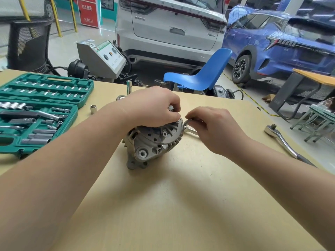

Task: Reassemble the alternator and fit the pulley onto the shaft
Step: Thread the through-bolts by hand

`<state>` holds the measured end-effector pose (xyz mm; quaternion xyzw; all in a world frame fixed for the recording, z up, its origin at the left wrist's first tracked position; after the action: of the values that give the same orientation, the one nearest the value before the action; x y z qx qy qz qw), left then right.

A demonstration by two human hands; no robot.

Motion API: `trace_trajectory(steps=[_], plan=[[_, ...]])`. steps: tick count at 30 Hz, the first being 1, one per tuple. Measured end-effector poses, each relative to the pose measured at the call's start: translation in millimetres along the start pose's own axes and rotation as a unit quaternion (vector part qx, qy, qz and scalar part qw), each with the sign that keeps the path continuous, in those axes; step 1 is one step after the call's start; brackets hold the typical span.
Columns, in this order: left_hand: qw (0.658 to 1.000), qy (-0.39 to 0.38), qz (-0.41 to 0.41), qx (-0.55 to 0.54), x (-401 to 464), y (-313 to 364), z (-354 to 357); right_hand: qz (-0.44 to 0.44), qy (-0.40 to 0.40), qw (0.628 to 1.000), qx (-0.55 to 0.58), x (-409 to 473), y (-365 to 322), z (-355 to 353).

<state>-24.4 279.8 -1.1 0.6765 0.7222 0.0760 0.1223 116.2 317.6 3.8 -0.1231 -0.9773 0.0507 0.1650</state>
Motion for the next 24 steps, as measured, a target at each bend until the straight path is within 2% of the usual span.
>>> trace_trajectory(steps=[6,12,15,20,24], plan=[[0.996,-0.036,0.009,0.077,-1.4,8.6,7.8,0.040,0.003,0.999,-0.009,6.5,2.5,0.2],[0.991,-0.077,0.014,0.105,0.9,12.0,13.4,0.060,0.032,0.996,0.060,-4.1,4.6,-0.8],[0.990,-0.085,0.015,0.109,2.1,12.3,14.3,0.043,0.026,0.996,0.067,-5.1,3.5,-2.8],[0.990,-0.091,0.016,0.110,2.7,12.1,15.0,0.001,-0.004,1.000,-0.001,-4.5,-2.0,-2.9],[0.991,-0.086,0.017,0.103,2.7,11.9,14.3,0.008,-0.015,0.998,-0.061,-0.2,-0.9,3.9]])
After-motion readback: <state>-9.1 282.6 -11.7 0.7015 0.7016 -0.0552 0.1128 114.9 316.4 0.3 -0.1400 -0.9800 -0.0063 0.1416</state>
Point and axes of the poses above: each hand's wrist, its own x-axis towards the middle knuckle, its own z-axis out of the palm, y = z × x, the point moved 9 cm from there along x, towards the middle knuckle, and after that the axes turned 15 degrees about -y, right-handed, at the moved point
